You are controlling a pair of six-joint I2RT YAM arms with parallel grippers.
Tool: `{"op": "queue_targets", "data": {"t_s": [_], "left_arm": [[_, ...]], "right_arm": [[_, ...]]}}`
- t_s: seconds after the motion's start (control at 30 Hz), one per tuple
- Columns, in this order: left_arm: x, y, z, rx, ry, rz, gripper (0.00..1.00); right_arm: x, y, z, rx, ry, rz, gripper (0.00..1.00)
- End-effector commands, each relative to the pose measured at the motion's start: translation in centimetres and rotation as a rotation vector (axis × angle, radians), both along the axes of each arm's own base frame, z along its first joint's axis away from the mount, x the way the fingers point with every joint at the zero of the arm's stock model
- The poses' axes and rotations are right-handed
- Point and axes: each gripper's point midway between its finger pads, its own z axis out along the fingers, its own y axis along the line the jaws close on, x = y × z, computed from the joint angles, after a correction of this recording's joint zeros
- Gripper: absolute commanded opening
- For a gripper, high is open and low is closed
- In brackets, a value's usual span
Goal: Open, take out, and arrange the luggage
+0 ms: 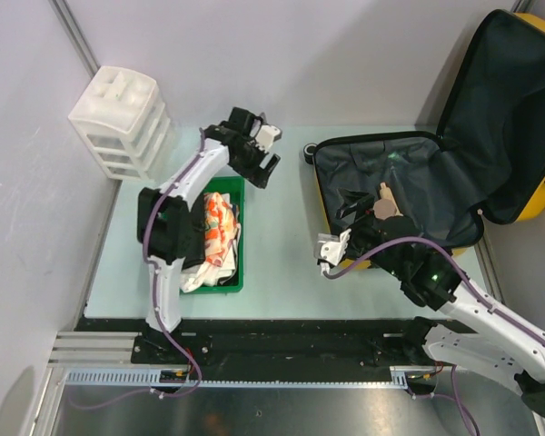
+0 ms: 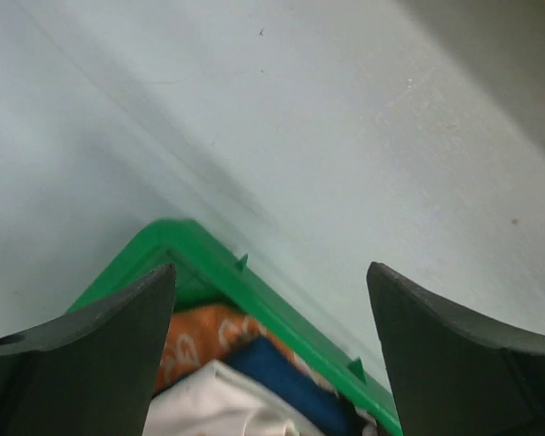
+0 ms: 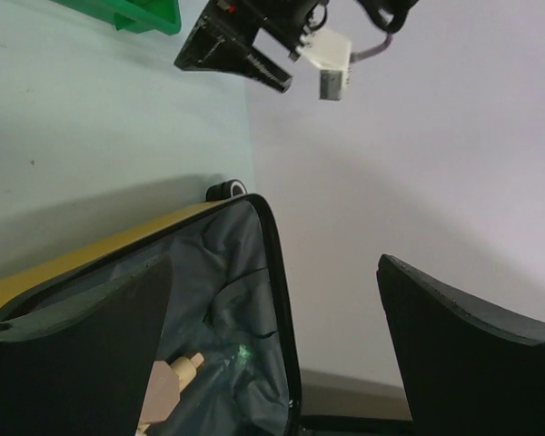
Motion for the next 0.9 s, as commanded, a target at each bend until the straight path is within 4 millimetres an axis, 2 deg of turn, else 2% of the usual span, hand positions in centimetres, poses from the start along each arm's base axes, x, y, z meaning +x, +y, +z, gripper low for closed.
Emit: {"op": "queue_targets", "data": {"t_s": [0.0,0.1,0.13,0.2,0.23,0.3,0.33,0.4,0.43,0.5,0.53,0.57,0.63,0.87], "left_arm": [[2.6,-0.7,-0.9,0.088,-0.071,-0.003,0.90],[2.9,0.7,-4.1,0.197,-0.053,-0.027,0.91],[2.3,1.3,-5.8,0.234,-0.024,-0.042,0.91],[1.9,2.1,-7.0,0.269,-0.025,-0.085,0.90],[0.6,3.2,-8.9,0.319,0.012,-0.102,0.89],[0.2,4.0,-9.1,0.355,-0.012,-0.141,0.88],[-1.4,4.7,-10.6,0.379,0.028,-0.169,0.86],[-2.3,5.8,-10.8,0.421,0.023,-0.211,0.86],[-3.9,6.8,-12.2,0.449,0.064,-0.231,0.85],[-4.4,8.0,-12.0,0.487,0.040,-0.243,0.86],[-5.7,9.3,-13.0,0.506,0.074,-0.250,0.86],[-5.6,9.7,-12.5,0.515,0.042,-0.267,0.87],[-6.8,11.5,-13.3,0.539,0.071,-0.269,0.88],[-7.7,16.7,-13.1,0.588,0.096,-0.182,0.89]], "right_arm": [[0.1,-1.5,0.1,0.023,0.023,-0.054,1.00],[0.3,-1.8,0.0,0.023,0.027,-0.062,1.00],[0.3,-1.8,0.0,0.022,0.029,-0.061,1.00],[0.4,-2.1,0.0,0.025,0.029,-0.067,1.00],[0.4,-2.1,-0.1,0.023,0.032,-0.064,1.00],[0.5,-2.3,0.0,0.026,0.032,-0.066,1.00],[0.5,-2.4,0.0,0.024,0.032,-0.067,1.00],[0.6,-2.6,0.0,0.024,0.031,-0.070,1.00],[0.6,-2.6,-0.1,0.021,0.034,-0.070,1.00],[0.7,-2.7,-0.1,0.021,0.034,-0.067,1.00],[0.7,-2.8,-0.1,0.021,0.034,-0.070,1.00],[0.7,-2.8,0.0,0.024,0.032,-0.070,1.00],[0.8,-2.8,-0.1,0.023,0.036,-0.072,1.00],[1.0,-2.7,0.1,0.025,0.027,-0.071,1.00]]}}
